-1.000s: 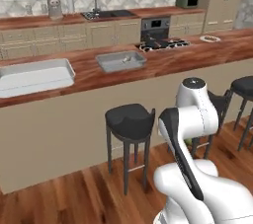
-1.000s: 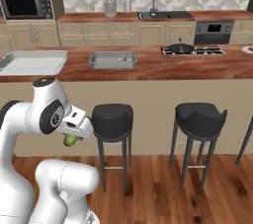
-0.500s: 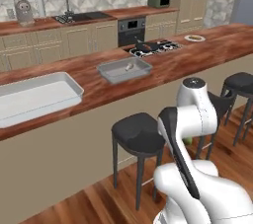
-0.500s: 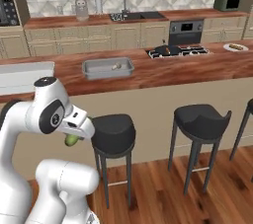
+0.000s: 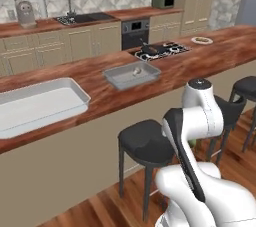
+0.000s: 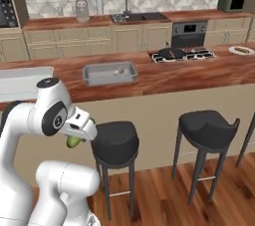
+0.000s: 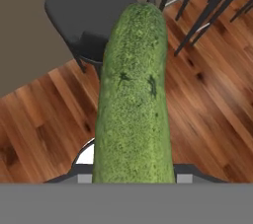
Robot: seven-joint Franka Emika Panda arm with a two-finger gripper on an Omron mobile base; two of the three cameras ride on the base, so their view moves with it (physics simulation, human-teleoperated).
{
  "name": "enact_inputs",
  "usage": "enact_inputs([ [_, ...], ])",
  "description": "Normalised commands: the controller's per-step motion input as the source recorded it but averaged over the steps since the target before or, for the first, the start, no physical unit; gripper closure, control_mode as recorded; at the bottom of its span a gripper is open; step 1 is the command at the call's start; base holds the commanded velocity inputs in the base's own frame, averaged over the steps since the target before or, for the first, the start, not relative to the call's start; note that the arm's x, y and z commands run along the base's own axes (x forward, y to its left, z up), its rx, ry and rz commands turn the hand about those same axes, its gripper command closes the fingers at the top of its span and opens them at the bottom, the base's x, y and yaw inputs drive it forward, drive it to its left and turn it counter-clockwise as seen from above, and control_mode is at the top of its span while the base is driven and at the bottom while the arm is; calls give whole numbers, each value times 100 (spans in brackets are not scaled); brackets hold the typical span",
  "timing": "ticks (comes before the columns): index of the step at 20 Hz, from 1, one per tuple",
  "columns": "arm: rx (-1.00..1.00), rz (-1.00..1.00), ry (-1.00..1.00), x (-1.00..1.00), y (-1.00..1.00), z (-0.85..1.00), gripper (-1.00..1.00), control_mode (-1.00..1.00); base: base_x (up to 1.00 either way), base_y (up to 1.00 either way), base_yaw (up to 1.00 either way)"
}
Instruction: Place the cold items (mushroom and cucumber) from the fridge in one tupperware on the dining counter. Place the warm items (kebab skewer and hot dog) in the stove area in another tupperware.
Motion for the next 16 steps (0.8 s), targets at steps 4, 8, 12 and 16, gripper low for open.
enact_inputs([
  [4,0,0,0,0,0,0,100,100,62,0,0],
  [8,0,0,0,0,0,0,100,100,61,0,0],
  [12,0,0,0,0,0,0,100,100,54,0,0],
  [16,0,0,0,0,0,0,100,100,38,0,0],
])
